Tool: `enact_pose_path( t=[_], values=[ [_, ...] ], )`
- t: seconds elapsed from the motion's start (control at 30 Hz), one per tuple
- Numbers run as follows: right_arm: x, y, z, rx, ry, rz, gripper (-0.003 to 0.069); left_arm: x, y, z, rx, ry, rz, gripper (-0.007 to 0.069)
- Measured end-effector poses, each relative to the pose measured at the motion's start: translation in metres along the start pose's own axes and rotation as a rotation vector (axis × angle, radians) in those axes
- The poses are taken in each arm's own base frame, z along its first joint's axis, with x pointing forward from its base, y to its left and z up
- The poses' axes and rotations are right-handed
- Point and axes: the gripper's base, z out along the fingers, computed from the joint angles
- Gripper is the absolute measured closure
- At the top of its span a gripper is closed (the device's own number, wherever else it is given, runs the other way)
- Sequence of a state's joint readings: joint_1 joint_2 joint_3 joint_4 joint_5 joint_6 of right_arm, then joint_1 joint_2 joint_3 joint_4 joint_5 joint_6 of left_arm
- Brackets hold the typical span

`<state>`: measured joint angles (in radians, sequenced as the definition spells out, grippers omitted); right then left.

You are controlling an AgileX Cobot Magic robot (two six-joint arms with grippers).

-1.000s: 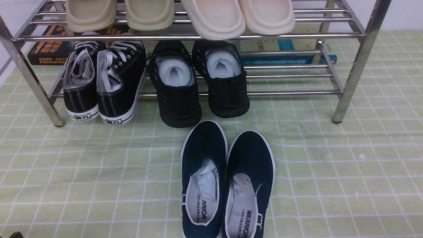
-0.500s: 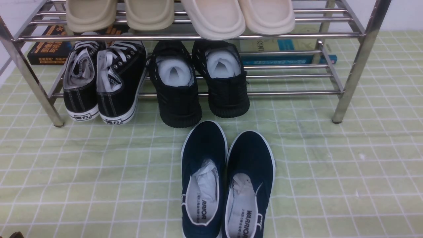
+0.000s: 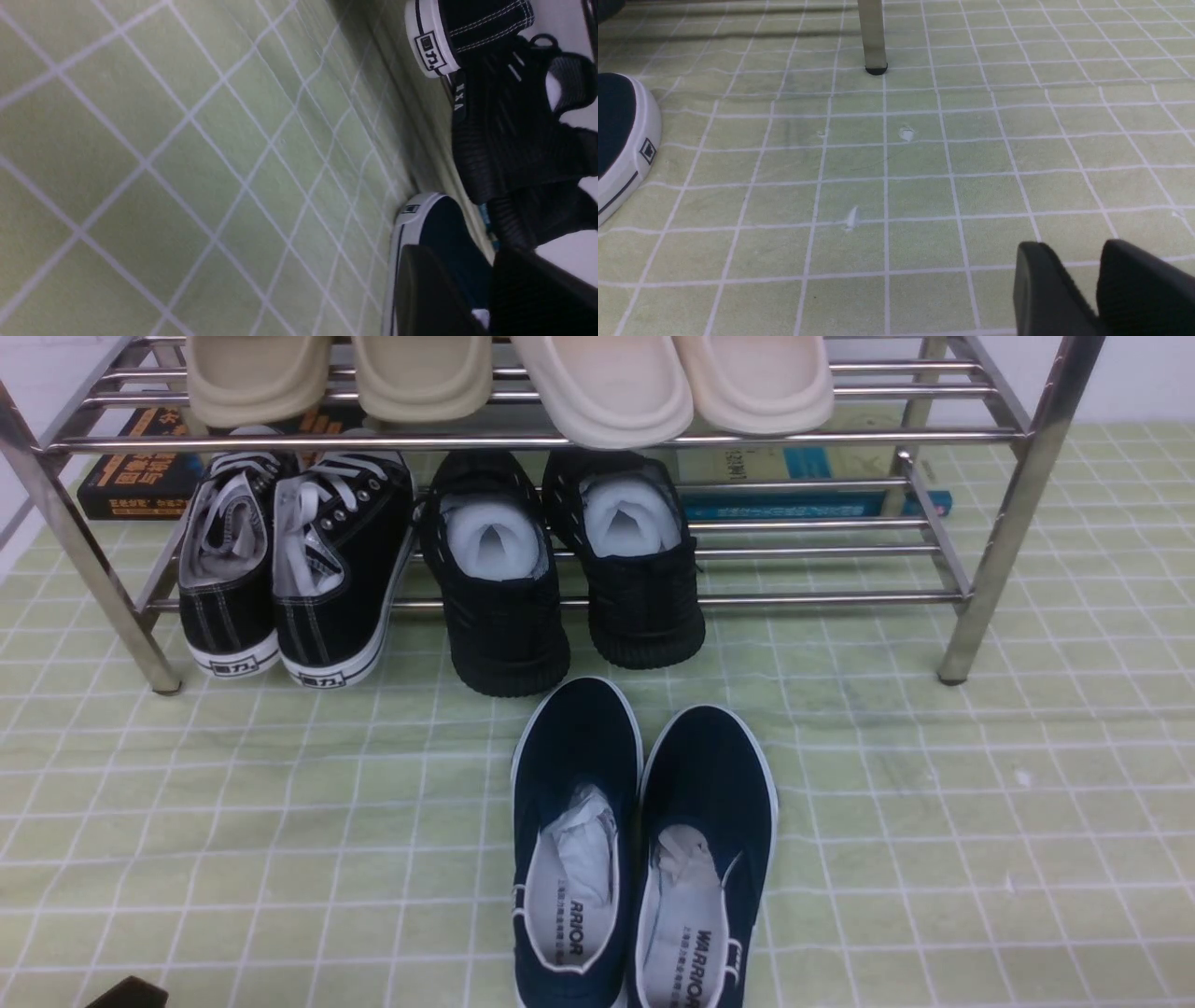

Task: Take the shoes off the shelf with your hand from the green coffee tablecloth.
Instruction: 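Grasp the leftmost shoe on the bottom shelf of the shoe rack with the left gripper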

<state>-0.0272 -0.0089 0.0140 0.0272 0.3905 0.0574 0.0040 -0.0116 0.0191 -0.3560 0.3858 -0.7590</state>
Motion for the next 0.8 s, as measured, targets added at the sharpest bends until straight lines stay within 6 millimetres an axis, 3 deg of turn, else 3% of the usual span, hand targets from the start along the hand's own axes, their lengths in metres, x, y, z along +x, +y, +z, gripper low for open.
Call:
enact_pose_path(
  t=[0.23,0.37,0.43,0.47,0.5,0.67,0.7,0.77,0.8],
  values=[
    [0.000,0.000,0.000,0.000,0.000,0.000,0.0442,-0.005,-0.005,0.000,0.055,-0.057,-0.023,0.0404],
    [0.000,0.000,0.000,0.000,0.000,0.000,0.0436,-0.022,-0.043,-0.017,0.119,-0.091,0.100,0.0529],
    [0.000,0.000,0.000,0.000,0.000,0.000,0.0433,-0.033,-0.065,-0.023,0.081,-0.080,0.187,0.0592],
    [0.000,0.000,0.000,0.000,0.000,0.000,0.0433,-0.032,-0.064,-0.022,0.064,-0.071,0.195,0.0592],
    [0.000,0.000,0.000,0.000,0.000,0.000,0.0431,-0.042,-0.081,-0.023,0.006,-0.043,0.258,0.0617],
    [0.000,0.000,0.000,0.000,0.000,0.000,0.0424,-0.067,-0.110,0.001,-0.286,0.125,0.438,0.0624],
    [0.000,0.000,0.000,0.000,0.000,0.000,0.0423,-0.080,-0.121,0.018,-0.404,0.197,0.527,0.0624],
    [0.000,0.000,0.000,0.000,0.000,0.000,0.0422,-0.086,-0.125,0.033,-0.468,0.246,0.570,0.0624],
    [0.000,0.000,0.000,0.000,0.000,0.000,0.0421,-0.096,-0.133,0.053,-0.535,0.291,0.618,0.0624]
  ],
)
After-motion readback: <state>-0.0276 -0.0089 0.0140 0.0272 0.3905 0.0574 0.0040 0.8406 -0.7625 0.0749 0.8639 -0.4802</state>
